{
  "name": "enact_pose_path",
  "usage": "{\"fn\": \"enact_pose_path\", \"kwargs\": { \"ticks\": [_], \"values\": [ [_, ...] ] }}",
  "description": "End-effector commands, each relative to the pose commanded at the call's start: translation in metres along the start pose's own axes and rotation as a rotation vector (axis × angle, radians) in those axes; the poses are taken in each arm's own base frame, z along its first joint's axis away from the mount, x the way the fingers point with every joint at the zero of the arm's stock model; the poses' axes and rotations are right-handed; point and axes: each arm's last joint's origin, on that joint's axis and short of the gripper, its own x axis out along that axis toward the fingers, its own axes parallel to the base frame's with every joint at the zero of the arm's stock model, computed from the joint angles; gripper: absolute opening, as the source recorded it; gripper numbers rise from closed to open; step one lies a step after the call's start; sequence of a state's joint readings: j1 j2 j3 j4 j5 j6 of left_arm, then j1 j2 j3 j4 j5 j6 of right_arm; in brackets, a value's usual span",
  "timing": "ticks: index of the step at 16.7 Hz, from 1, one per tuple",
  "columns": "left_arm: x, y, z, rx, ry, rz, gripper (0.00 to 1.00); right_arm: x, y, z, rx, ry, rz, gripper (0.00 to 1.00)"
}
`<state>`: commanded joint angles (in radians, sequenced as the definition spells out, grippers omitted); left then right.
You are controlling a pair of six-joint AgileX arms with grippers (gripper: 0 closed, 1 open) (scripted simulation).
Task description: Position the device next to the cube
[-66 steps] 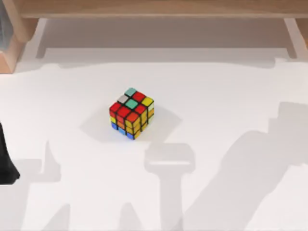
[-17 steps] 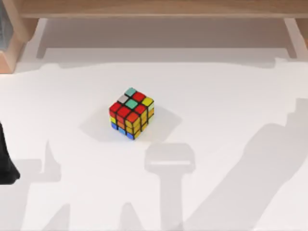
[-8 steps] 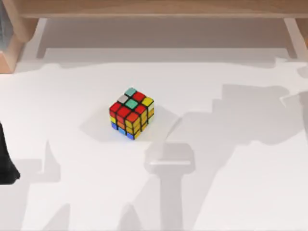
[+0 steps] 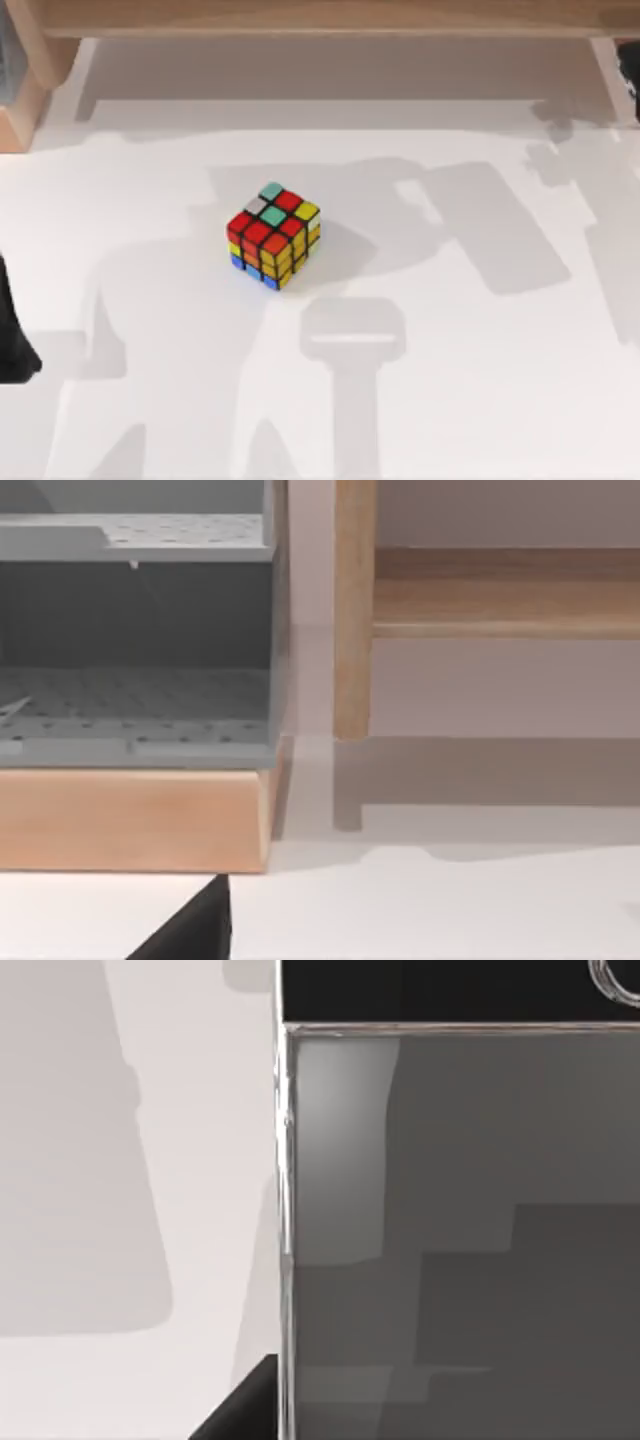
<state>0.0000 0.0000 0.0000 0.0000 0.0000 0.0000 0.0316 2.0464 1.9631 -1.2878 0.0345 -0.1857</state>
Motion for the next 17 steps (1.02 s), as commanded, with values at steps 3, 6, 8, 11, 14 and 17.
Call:
{"fn": "enact_pose_path", "kwargs": {
  "ticks": [3,6,8,11,14,17],
  "values": [
    [0.0,0.0,0.0,0.0,0.0,0.0,1.0,-0.008,0.026,0.008,0.068,0.004,0.022,0.0],
    [0.0,0.0,0.0,0.0,0.0,0.0,1.0,-0.012,0.056,0.016,0.115,0.003,0.042,0.0],
    [0.0,0.0,0.0,0.0,0.0,0.0,1.0,-0.016,0.079,0.021,0.124,-0.007,0.052,0.0],
    [0.0,0.0,0.0,0.0,0.0,0.0,1.0,-0.011,0.112,0.026,0.15,0.01,0.062,0.0],
    [0.0,0.0,0.0,0.0,0.0,0.0,1.0,0.019,0.158,0.032,0.196,0.075,0.066,0.0],
    [0.0,0.0,0.0,0.0,0.0,0.0,1.0,0.058,0.202,0.032,0.23,0.151,0.056,0.0]
  ]
}}
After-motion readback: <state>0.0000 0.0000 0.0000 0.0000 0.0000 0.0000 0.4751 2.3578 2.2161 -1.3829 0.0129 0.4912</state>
